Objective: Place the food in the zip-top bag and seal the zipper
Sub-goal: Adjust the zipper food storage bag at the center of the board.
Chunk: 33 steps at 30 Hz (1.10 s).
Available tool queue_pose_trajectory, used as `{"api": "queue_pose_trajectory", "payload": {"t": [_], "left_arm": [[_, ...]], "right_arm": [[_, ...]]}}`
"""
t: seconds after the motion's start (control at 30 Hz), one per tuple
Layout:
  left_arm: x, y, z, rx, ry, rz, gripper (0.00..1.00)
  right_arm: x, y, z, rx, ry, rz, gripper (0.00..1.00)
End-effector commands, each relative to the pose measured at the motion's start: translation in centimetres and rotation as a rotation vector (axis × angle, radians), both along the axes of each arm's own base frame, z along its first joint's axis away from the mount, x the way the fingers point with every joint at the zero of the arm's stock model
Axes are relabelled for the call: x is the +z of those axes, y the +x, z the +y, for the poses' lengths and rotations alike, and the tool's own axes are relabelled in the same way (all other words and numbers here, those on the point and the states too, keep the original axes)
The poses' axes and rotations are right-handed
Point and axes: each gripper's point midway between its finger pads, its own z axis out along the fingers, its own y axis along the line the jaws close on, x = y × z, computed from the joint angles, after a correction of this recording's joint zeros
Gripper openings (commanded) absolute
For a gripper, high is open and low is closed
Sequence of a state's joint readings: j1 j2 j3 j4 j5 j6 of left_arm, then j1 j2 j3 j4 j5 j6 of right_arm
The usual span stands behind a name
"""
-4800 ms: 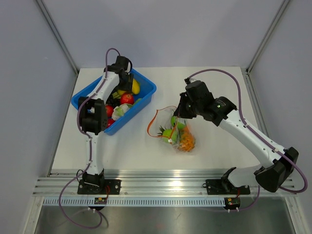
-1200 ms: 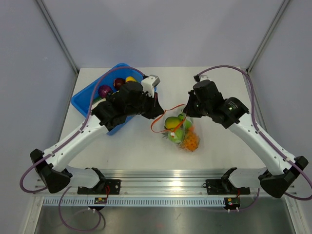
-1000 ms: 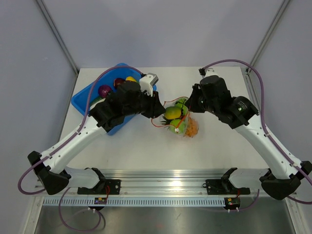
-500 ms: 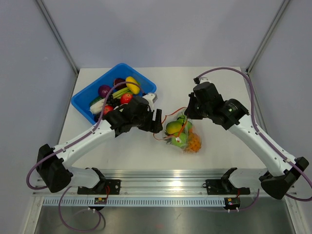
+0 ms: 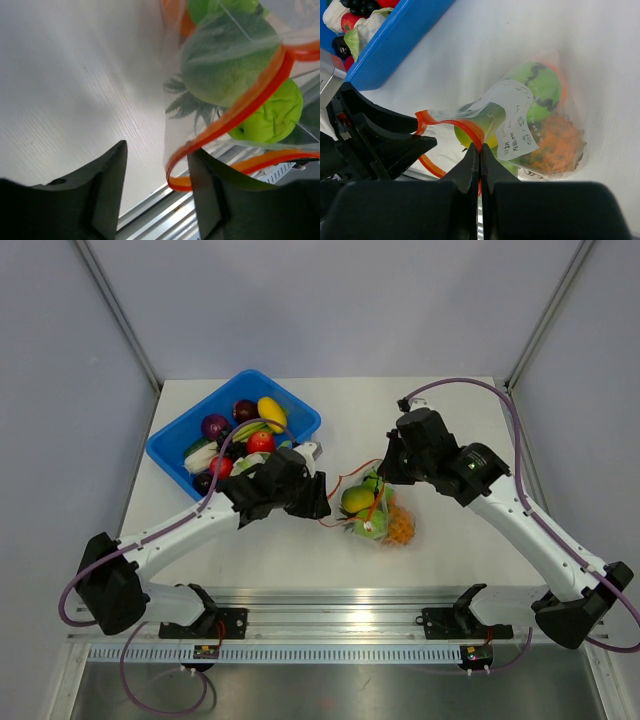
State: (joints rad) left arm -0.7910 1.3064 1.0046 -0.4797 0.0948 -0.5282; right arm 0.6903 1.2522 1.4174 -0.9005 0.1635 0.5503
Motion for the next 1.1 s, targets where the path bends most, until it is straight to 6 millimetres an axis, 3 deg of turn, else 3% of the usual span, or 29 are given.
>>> {"api": "queue_pose_trajectory", "payload": {"t": [0.0,0.07,0.1,0.13,0.27,0.33,0.47,0.53,0.57,0.67,0.7,0.77,0.83,1.07], "left_arm": [[1.7,1.7,-2.1,-0.01,-0.079,-0.055,0.46],[2.6,2.2,-2.6,-0.015,-0.088,-0.069,0.31],[3.0,2.2,-2.7,-0.02,-0.088,-0.07,0.12],[4.1,2.4,-3.0,-0.031,-0.103,-0.086,0.01],[8.1,1.6,-3.8,-0.092,-0.184,-0.123,0.0],[10.6,1.2,-4.5,-0.136,-0.238,-0.145,0.0],[12.7,1.0,-5.2,-0.172,-0.274,-0.159,0.0],[12.0,1.5,-5.6,-0.178,-0.247,-0.141,0.0],[12.7,1.5,-5.8,-0.189,-0.24,-0.133,0.0],[14.1,1.3,-6.0,-0.222,-0.243,-0.139,0.0],[15.7,1.3,-5.9,-0.224,-0.26,-0.178,0.0],[16.5,1.7,-5.4,-0.2,-0.254,-0.209,0.0],[16.3,2.2,-5.0,-0.175,-0.232,-0.222,0.0],[8.0,3.2,-7.2,-0.208,-0.159,-0.062,0.0]], "right_arm": [[1.9,0.5,0.8,-0.002,0.068,-0.065,0.0],[1.7,0.4,0.5,-0.006,0.06,-0.063,0.0],[1.5,0.4,0.3,-0.01,0.051,-0.062,0.0],[1.2,0.4,0.1,-0.018,0.042,-0.058,0.0],[0.0,0.5,-0.7,-0.042,-0.002,-0.053,0.0],[-1.9,0.9,-1.5,-0.07,-0.064,-0.041,0.0],[-5.2,1.3,-2.3,-0.101,-0.158,0.011,0.0],[-4.5,1.4,-2.1,-0.098,-0.151,0.009,0.0],[-3.8,1.3,-2.1,-0.094,-0.147,0.005,0.0],[1.1,1.2,-1.8,-0.077,-0.065,-0.08,0.0],[3.1,1.2,-1.7,-0.07,-0.027,-0.118,0.0],[5.2,0.6,-1.8,-0.052,0.021,-0.164,0.0],[5.5,0.4,-1.9,-0.05,0.026,-0.17,0.0],[-2.9,1.1,-2.9,-0.108,-0.148,-0.027,0.0]]}}
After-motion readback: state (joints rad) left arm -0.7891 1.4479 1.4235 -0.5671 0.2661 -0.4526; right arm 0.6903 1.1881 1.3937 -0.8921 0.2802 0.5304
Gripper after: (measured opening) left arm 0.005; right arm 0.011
